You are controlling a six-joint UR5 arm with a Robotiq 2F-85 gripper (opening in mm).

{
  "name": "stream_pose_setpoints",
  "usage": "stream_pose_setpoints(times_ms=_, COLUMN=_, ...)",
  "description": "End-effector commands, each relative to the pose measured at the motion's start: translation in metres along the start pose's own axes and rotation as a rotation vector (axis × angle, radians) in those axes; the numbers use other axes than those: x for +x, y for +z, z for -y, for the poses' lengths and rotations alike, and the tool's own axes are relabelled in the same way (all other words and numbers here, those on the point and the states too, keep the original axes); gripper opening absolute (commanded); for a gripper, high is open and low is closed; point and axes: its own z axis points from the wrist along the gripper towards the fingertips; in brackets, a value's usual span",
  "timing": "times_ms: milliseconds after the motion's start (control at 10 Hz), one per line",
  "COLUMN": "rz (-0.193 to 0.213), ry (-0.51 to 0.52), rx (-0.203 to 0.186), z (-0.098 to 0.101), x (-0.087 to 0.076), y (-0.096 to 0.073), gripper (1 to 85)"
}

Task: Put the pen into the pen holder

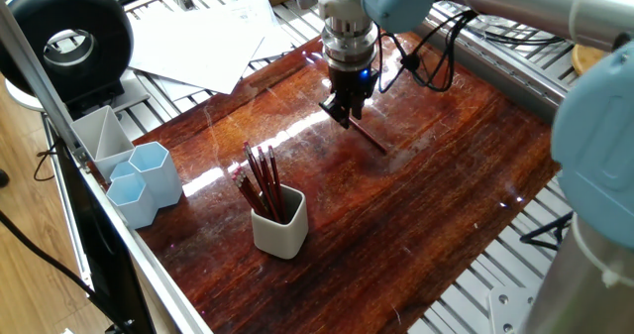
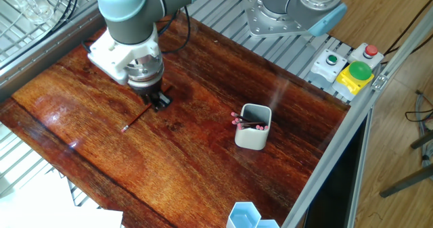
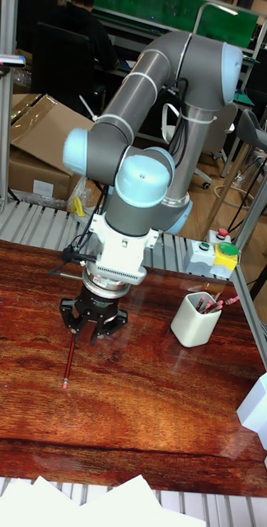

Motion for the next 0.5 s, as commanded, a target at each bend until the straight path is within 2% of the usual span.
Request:
stream_pose_setpoints(times_ms=0, rz=-0.069, ry=-0.025, rx=0.002, z=0.012, x=-0.004, y=0.008, gripper=34.3)
stream_pose_setpoints(times_ms=100, rz=-0.08, ry=-0.041, rx=0.015, z=0.023, x=-0.007, y=0.01, gripper=33.7)
stream_pose_setpoints(times_ms=200, rz=-0.089, ry=-0.047, rx=0.011, z=0.028, x=-0.007, y=0.009, gripper=33.7)
stream_pose_setpoints(times_ms=300, rz=-0.097, ry=-0.045, rx=0.012, z=0.03, x=-0.007, y=0.009, gripper=33.7)
stream_pose_setpoints(times_ms=400, rz=-0.108, ry=-0.03, rx=-0.007, z=0.024, x=-0.006, y=0.01, gripper=33.3)
